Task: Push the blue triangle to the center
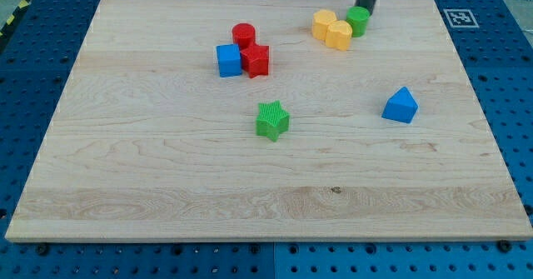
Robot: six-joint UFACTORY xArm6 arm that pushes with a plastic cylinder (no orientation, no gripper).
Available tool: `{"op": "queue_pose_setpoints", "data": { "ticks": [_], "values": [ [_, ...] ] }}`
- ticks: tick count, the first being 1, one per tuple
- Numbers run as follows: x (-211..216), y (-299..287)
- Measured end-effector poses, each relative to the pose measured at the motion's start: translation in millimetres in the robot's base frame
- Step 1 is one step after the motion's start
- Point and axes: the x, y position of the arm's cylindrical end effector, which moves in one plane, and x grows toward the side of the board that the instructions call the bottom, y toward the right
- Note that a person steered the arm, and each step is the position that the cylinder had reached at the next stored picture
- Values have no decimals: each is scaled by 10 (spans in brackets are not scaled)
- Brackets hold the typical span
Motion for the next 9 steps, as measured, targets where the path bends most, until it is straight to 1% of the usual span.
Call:
{"op": "queue_pose_setpoints", "data": {
  "ticks": [1, 2, 3, 4, 5, 6, 7, 9],
  "values": [
    [-12, 144],
    [139, 754],
    [959, 939],
    [1680, 973],
    [2020, 970],
    [2183, 736],
    [2278, 175],
    [2249, -493]
  ]
}}
